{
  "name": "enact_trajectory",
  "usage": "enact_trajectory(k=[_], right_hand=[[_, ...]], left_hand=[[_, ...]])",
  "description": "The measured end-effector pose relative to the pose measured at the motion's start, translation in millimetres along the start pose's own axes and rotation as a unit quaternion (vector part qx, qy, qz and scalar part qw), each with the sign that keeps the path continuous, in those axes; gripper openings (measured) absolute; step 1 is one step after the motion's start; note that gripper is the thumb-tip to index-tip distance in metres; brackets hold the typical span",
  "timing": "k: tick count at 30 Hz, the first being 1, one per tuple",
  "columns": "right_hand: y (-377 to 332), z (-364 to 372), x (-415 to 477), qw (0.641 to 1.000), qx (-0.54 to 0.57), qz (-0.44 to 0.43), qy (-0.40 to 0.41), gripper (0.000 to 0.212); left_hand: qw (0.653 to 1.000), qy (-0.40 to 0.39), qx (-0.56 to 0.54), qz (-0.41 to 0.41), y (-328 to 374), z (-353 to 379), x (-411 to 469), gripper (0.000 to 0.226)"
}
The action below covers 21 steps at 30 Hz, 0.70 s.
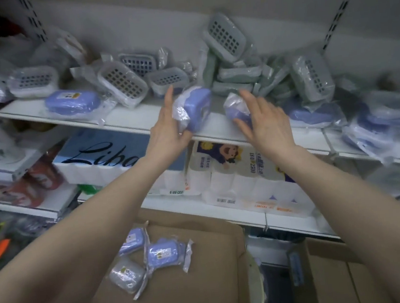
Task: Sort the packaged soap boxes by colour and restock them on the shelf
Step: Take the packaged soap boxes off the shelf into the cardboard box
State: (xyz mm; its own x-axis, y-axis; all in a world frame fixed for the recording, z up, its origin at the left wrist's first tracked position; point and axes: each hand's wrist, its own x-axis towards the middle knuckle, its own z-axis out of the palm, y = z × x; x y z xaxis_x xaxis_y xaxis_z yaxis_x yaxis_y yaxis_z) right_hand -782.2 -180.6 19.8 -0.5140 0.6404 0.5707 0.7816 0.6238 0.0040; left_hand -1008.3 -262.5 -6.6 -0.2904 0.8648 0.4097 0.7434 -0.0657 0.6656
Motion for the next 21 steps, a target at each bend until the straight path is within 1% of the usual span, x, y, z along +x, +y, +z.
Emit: enact_trajectory(k=[2,6,10,13,15,18,19,21], right_hand=[[-23.4,-10.5,-3.9,0.999,0.031,0.001,0.013,0.059],[-76.9,-22.6,-10.8,0.991,0.116,0.039,0.049,0.062],[-129.8,-19.8,-20.0,0.975,0.187,0.089,0.076,0.057],[-169.1,-3.5,-35.3,0.961,0.240,0.127,0.056,0.052],[-191.3,20.0,-53.7,0.946,0.276,0.171,0.003,0.054],[-218.7,64.5,-95.6,0.903,0.325,0.245,-0.142,0.066],[-224.9,81.7,-112.7,0.887,0.328,0.260,-0.197,0.070],[-234.5,115.9,-146.9,0.852,0.321,0.282,-0.303,0.072]], left_hand=[[0.998,0.023,-0.051,0.016,-8.9,-19.1,-14.7,0.084],[0.994,0.051,-0.092,-0.010,-36.4,-64.3,-47.0,0.070],[0.994,0.026,-0.102,-0.024,-83.6,-104.6,-89.5,0.058],[0.981,0.001,-0.170,-0.088,-127.3,-123.8,-126.3,0.047],[0.981,0.006,-0.147,-0.129,-158.7,-128.2,-154.0,0.037],[0.977,-0.002,-0.088,-0.193,-209.5,-120.8,-199.0,0.023],[0.972,-0.017,-0.082,-0.221,-225.7,-115.2,-213.6,0.023],[0.959,-0.042,-0.075,-0.268,-255.6,-101.0,-242.1,0.034]])
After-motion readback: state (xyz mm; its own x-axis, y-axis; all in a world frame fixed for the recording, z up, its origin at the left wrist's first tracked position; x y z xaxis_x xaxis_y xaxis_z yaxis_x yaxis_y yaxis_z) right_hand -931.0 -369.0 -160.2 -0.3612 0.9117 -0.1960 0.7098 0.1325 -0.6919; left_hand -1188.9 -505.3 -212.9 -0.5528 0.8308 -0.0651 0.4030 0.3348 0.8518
